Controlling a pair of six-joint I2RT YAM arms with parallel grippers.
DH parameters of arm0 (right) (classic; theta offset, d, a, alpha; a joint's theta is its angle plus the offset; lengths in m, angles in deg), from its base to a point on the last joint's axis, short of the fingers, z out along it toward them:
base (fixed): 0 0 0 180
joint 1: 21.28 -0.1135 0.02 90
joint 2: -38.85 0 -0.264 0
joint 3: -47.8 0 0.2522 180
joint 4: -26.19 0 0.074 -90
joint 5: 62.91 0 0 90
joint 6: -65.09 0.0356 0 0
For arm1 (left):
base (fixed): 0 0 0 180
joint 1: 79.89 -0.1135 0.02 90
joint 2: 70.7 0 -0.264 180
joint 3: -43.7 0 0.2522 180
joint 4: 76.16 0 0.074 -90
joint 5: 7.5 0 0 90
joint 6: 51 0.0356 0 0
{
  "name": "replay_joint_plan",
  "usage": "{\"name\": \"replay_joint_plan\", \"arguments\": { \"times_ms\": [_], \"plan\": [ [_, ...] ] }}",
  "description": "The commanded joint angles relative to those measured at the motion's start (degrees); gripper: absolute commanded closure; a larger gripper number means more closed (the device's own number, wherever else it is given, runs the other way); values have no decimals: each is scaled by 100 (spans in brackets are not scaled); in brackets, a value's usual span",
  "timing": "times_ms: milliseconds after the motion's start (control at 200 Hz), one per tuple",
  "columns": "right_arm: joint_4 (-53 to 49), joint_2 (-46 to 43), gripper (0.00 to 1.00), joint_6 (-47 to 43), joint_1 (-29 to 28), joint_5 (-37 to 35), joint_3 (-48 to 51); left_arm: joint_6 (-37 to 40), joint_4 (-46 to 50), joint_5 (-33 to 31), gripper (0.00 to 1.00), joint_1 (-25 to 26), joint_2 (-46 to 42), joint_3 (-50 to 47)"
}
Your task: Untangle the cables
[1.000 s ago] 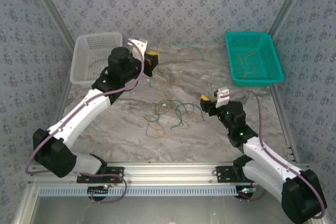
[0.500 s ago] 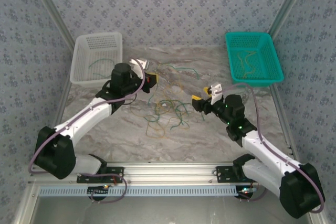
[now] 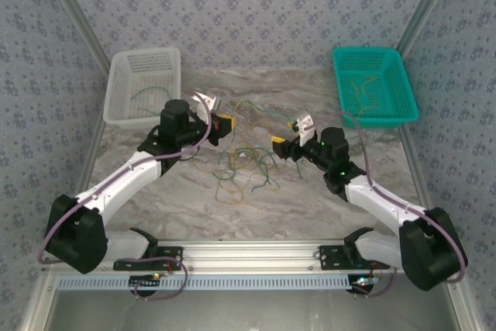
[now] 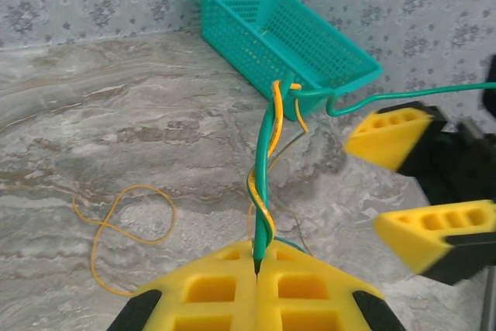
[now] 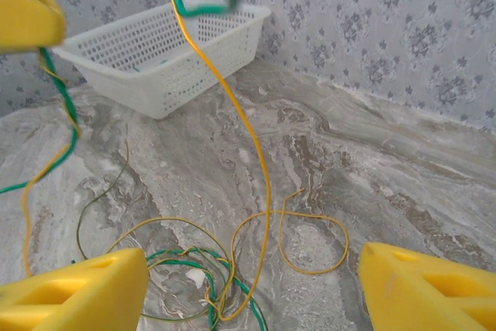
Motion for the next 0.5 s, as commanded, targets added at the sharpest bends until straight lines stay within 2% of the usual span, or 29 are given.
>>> {"name": "replay_joint_plan", "arguments": {
  "times_ms": [0, 215, 295, 440, 495],
  "plan": [
    [608, 412, 25, -184, 31, 141, -408, 123, -254, 456, 100, 12, -222, -12],
    [1454, 1389, 26, 53, 166, 665, -976, 138, -303, 519, 100, 47, -347, -95],
    [1509, 1664, 30, 144, 170, 931, -1232, 78, -360, 488, 100, 47, -368, -146],
    [1754, 1926, 48, 287, 151, 1174, -1424, -62, -551, 425, 100, 55, -438, -288],
    [1777, 1949, 65, 357, 148, 1185, -1459, -92, -596, 415, 100, 54, -464, -336]
  ]
}}
